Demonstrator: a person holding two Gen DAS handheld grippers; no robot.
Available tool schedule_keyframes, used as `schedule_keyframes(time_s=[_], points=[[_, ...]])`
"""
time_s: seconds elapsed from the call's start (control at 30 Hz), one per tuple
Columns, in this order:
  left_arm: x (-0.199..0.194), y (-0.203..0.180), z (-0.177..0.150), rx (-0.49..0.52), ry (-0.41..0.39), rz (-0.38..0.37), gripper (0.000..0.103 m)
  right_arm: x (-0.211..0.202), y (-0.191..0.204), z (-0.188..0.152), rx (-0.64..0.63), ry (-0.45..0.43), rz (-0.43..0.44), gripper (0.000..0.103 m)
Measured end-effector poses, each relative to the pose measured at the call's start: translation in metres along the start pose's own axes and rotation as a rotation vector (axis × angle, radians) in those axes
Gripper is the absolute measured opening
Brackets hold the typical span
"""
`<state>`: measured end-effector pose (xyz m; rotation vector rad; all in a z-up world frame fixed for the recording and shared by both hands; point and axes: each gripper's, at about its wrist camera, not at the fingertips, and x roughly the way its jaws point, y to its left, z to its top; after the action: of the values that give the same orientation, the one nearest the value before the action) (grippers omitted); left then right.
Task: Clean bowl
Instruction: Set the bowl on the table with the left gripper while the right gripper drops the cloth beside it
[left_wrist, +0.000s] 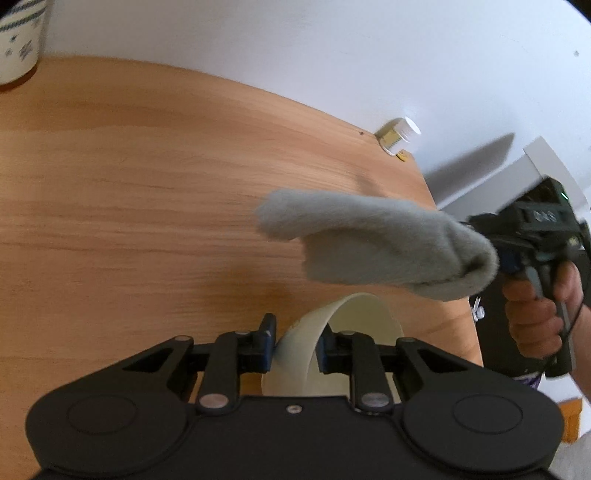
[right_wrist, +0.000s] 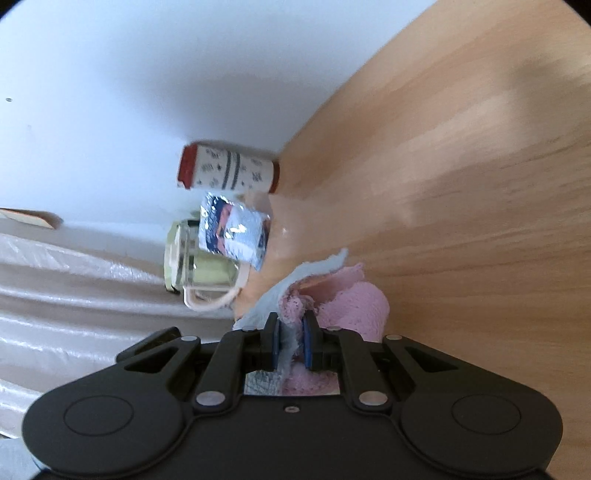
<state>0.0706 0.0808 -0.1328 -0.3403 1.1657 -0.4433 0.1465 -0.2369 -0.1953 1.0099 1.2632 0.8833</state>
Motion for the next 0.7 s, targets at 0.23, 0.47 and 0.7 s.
schedule_keyframes(time_s=[0.23,0.47,0.7], points=[[0.003,0.008,0.004,-0.016,0.028,0.013,0.017,-0.027,0.016,-0.02,-0.045,-0.155,-0.075,0.014],[0.008,0.013,0.008,-0.013,0.059,0.031,0.017,-0.055,0.02,-0.055,-0.095,-0.333,-0.281,0.014],[0.012,0.012,0.012,0.02,0.087,0.017,0.017,-0.054,0.01,-0.074,-0.135,-0.411,-0.533,0.014]])
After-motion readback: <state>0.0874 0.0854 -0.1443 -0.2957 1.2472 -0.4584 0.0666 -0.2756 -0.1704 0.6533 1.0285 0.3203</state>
